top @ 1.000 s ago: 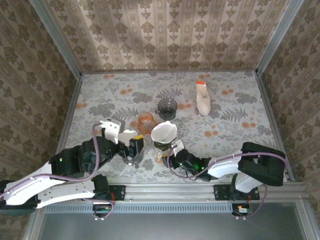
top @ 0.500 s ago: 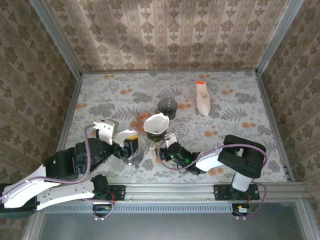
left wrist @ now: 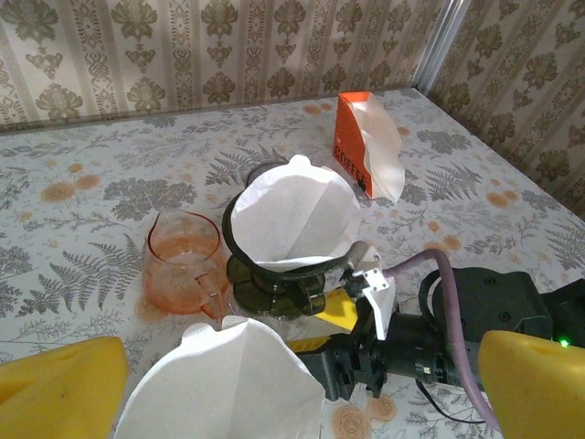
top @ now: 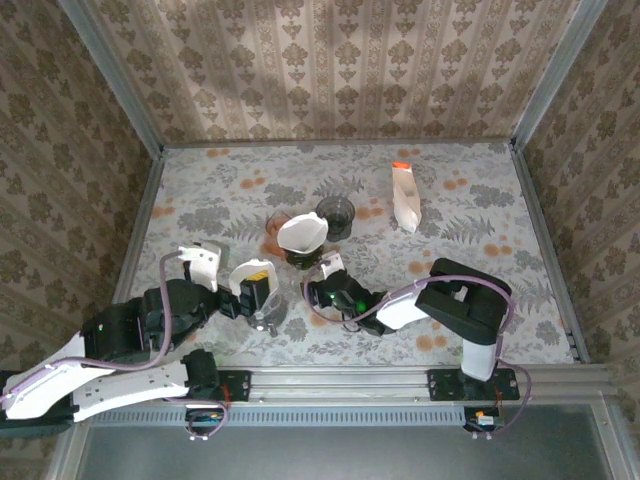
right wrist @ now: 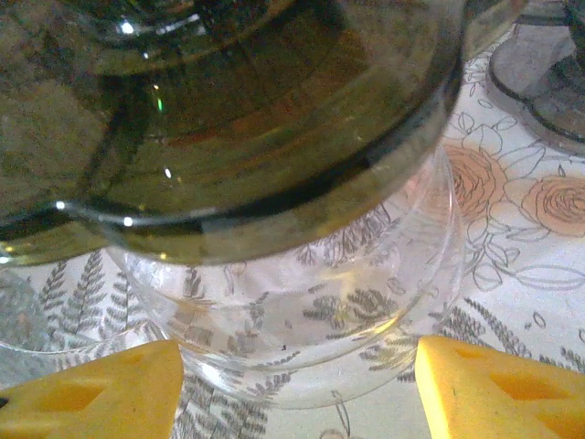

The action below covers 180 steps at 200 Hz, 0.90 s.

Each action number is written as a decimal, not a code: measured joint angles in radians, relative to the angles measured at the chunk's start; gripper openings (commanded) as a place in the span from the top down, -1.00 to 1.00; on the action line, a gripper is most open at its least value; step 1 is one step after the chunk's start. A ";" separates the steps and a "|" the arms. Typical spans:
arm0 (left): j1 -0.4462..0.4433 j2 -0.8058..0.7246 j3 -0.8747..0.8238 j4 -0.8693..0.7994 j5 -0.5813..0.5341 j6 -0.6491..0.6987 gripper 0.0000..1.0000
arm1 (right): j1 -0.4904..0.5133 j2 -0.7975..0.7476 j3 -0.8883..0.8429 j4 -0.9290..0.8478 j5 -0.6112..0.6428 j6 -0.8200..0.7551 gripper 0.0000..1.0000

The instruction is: Place the coffee filter in the dripper

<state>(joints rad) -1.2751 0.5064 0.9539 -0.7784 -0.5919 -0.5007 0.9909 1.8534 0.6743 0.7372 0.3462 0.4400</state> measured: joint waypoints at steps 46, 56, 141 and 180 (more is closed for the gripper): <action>0.002 0.000 0.000 0.000 -0.005 0.000 -1.00 | -0.039 0.052 0.067 -0.003 -0.026 0.000 -0.38; 0.002 0.000 0.000 0.000 -0.005 0.000 -1.00 | -0.045 0.059 0.076 -0.003 -0.030 0.000 -0.38; 0.007 0.004 0.000 0.002 -0.008 0.000 -0.99 | -0.050 0.059 0.023 0.022 -0.049 0.015 -0.46; 0.014 0.031 0.000 0.011 -0.008 0.001 -0.99 | -0.029 -0.034 -0.062 0.021 -0.040 0.055 -0.47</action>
<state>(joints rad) -1.2606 0.5373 0.9535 -0.7677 -0.5999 -0.4999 0.9615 1.8198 0.6121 0.7586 0.3061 0.4950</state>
